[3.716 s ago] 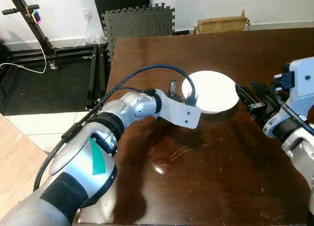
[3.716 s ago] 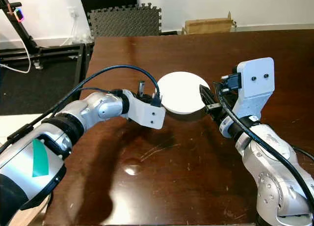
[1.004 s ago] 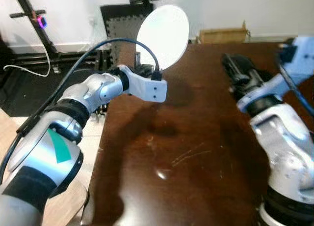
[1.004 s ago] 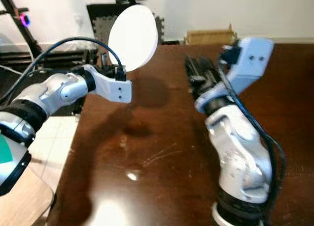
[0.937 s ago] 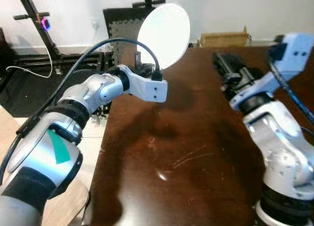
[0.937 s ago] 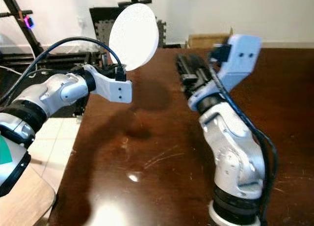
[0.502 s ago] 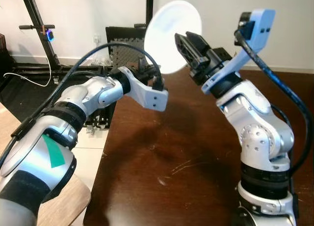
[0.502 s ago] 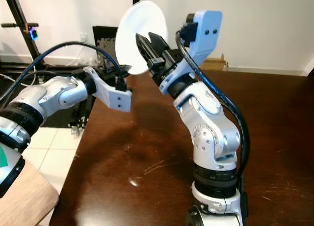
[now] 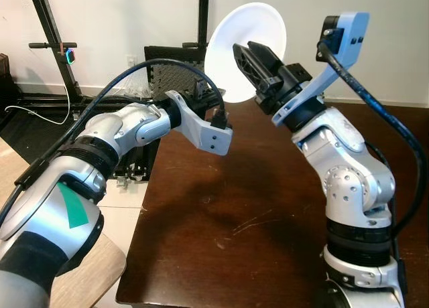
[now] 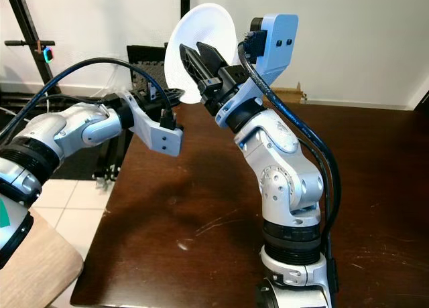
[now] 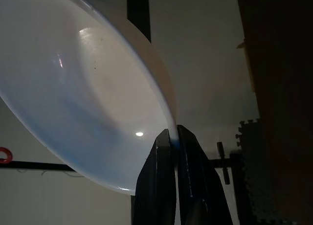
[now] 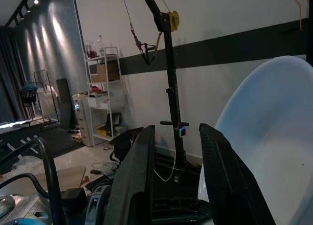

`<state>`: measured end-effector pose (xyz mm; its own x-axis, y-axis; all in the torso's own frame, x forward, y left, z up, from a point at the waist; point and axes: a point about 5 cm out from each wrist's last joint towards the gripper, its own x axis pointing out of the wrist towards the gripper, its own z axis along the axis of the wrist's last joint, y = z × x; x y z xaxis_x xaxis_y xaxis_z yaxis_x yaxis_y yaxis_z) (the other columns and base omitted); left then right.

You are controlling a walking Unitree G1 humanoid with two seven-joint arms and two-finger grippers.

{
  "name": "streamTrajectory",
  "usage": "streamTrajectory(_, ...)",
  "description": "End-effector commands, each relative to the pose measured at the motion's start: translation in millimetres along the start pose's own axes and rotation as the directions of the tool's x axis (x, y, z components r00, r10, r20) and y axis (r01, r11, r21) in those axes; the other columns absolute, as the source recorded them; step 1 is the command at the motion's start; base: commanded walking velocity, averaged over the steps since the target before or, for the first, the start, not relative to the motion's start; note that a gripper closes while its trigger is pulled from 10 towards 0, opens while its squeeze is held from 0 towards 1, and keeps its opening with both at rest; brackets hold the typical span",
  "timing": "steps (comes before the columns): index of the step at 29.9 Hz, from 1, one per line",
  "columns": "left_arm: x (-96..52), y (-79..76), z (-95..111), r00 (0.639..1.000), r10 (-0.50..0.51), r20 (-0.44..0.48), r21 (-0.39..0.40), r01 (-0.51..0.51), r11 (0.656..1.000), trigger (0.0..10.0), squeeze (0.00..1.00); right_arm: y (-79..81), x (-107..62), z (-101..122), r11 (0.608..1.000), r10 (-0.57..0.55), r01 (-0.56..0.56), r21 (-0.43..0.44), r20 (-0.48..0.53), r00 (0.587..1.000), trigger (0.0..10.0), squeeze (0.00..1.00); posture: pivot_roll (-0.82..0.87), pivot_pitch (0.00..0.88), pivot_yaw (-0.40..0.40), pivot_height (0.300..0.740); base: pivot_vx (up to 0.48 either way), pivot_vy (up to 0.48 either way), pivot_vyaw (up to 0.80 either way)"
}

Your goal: Setting the table

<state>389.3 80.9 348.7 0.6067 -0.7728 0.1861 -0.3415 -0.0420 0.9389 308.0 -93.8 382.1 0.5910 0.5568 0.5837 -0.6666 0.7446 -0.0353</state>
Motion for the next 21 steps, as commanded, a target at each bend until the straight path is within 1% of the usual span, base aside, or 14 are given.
streamTrajectory(1,-1.1,2.0,0,1.000,0.001,0.010,0.022,-0.001,1.000,10.0,0.00,2.7,2.4,4,1.000,0.022,-0.022,-0.010,0.017,1.000,10.0,0.00,0.02,0.037,0.014,0.740,0.000,0.000,0.00)
streamTrajectory(2,-1.4,8.0,-5,1.000,-0.008,-0.005,0.073,0.009,0.997,10.0,0.00,0.5,4.2,5,0.999,-0.002,0.003,-0.033,0.013,1.000,10.0,0.00,0.02,0.027,0.019,0.740,0.000,0.000,0.00)
streamTrajectory(3,-0.7,5.7,-9,0.999,-0.037,-0.033,0.106,0.040,0.994,10.0,0.00,-10.8,1.8,22,0.962,-0.147,0.162,-0.219,0.085,0.985,10.0,1.00,0.01,0.011,0.040,0.740,0.000,0.000,0.00)
streamTrajectory(4,-0.7,5.7,-9,0.999,-0.037,-0.033,0.106,0.040,0.994,10.0,0.00,-10.8,1.8,22,0.962,-0.147,0.162,-0.219,0.085,0.985,10.0,1.00,0.01,0.011,0.040,0.740,0.000,0.000,0.00)
streamTrajectory(5,-0.3,3.8,-11,0.997,-0.056,-0.054,0.127,0.063,0.990,10.0,0.00,-16.8,-1.1,36,0.899,-0.232,0.277,-0.341,0.167,0.958,10.0,1.00,0.01,0.011,0.040,0.740,0.000,0.000,0.00)
streamTrajectory(6,0.1,1.1,-12,0.995,-0.071,-0.067,0.135,0.079,0.988,10.0,0.00,-18.8,-4.1,47,0.835,-0.276,0.355,-0.421,0.238,0.931,10.0,0.00,0.01,0.011,0.040,0.740,0.000,0.000,0.00)
streamTrajectory(7,0.1,1.1,-12,0.995,-0.071,-0.067,0.135,0.079,0.988,10.0,0.00,-18.8,-4.1,47,0.835,-0.276,0.355,-0.421,0.238,0.931,10.0,0.00,0.01,0.011,0.040,0.740,0.000,0.000,0.00)
streamTrajectory(8,0.3,-2.0,-12,0.994,-0.079,-0.074,0.131,0.088,0.988,10.0,0.00,-18.6,-5.9,51,0.803,-0.291,0.387,-0.454,0.268,0.918,10.0,0.00,0.01,0.012,0.041,0.740,0.000,0.000,0.00)
streamTrajectory(9,0.1,-3.5,-12,0.994,-0.083,-0.078,0.125,0.092,0.988,10.0,0.00,-18.0,-6.4,50,0.801,-0.293,0.387,-0.456,0.264,0.919,10.0,0.00,0.01,0.013,0.042,0.740,0.000,0.000,0.00)
streamTrajectory(16,-3.4,-13.5,-12,0.991,-0.104,-0.080,0.096,0.112,0.989,10.0,0.00,-22.2,-16.0,17,0.855,-0.341,0.364,-0.368,0.128,0.931,10.0,0.00,0.01,0.024,0.038,0.740,0.000,0.000,0.00)
streamTrajectory(18,-3.4,-13.5,-12,0.991,-0.104,-0.080,0.096,0.112,0.989,10.0,0.00,-22.2,-16.0,17,0.855,-0.341,0.364,-0.368,0.128,0.931,10.0,0.00,0.01,0.024,0.038,0.740,0.000,0.000,0.00)
streamTrajectory(19,-2.8,-15.4,-12,0.991,-0.103,-0.084,0.102,0.112,0.989,10.0,0.00,-18.7,-15.7,3,0.881,-0.330,0.329,-0.339,0.056,0.942,10.0,0.00,0.02,0.025,0.035,0.740,0.000,0.000,0.00)
streamTrajectory(20,-2.8,-15.4,-12,0.991,-0.103,-0.084,0.102,0.112,0.989,10.0,0.00,-18.7,-15.7,3,0.881,-0.330,0.329,-0.339,0.056,0.942,10.0,0.00,0.02,0.025,0.035,0.740,0.000,0.000,0.00)
streamTrajectory(21,-2.2,-17.1,-11,0.991,-0.107,-0.083,0.106,0.115,0.988,10.0,0.00,-17.5,-15.3,-8,0.869,-0.347,0.331,-0.368,0.024,0.938,10.0,0.05,0.02,0.025,0.035,0.740,0.000,0.000,0.00)
